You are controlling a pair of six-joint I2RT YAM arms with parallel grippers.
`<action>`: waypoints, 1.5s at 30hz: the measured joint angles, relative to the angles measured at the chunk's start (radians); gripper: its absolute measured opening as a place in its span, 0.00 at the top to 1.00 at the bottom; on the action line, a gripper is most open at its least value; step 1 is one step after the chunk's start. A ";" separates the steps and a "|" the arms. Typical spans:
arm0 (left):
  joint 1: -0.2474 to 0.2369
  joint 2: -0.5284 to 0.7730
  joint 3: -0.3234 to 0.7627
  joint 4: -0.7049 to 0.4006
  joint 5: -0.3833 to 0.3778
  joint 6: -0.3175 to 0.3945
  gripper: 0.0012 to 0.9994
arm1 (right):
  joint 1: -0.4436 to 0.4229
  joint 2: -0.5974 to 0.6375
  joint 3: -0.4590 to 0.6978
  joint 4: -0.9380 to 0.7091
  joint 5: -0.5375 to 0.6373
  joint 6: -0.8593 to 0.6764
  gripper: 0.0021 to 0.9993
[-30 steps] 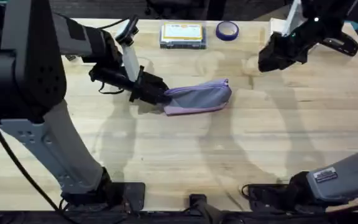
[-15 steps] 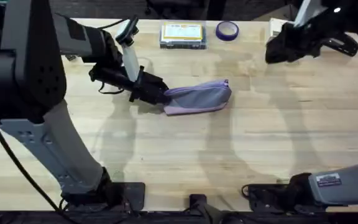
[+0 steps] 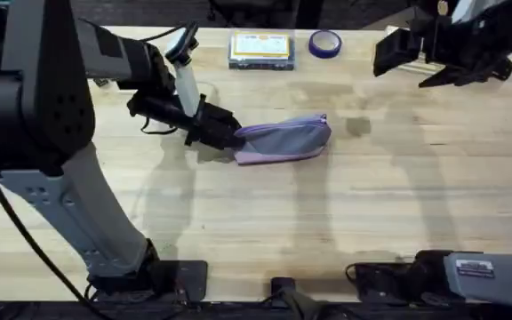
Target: Unzip the bag, pick up the pens from the table one at a time and place them inside, then zip the bag closed.
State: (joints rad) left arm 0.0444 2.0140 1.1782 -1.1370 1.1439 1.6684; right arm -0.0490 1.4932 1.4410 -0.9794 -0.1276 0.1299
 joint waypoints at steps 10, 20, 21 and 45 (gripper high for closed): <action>0.006 0.000 0.000 -0.008 -0.011 0.000 0.19 | 0.045 -0.066 0.000 -0.032 0.000 -0.040 0.00; 0.009 0.000 0.000 0.004 -0.016 -0.001 0.01 | 0.085 -0.112 0.000 -0.043 0.000 -0.061 0.00; 0.009 0.000 0.000 0.001 -0.023 0.000 0.01 | 0.085 -0.112 0.000 -0.048 0.000 -0.061 0.00; -0.067 -0.362 0.315 -0.151 -0.445 -0.417 0.00 | 0.122 -0.292 0.000 -0.123 0.000 -0.142 0.00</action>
State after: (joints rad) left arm -0.0222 1.6524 1.4927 -1.2877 0.6990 1.2510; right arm 0.0731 1.2008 1.4410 -1.1026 -0.1272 -0.0118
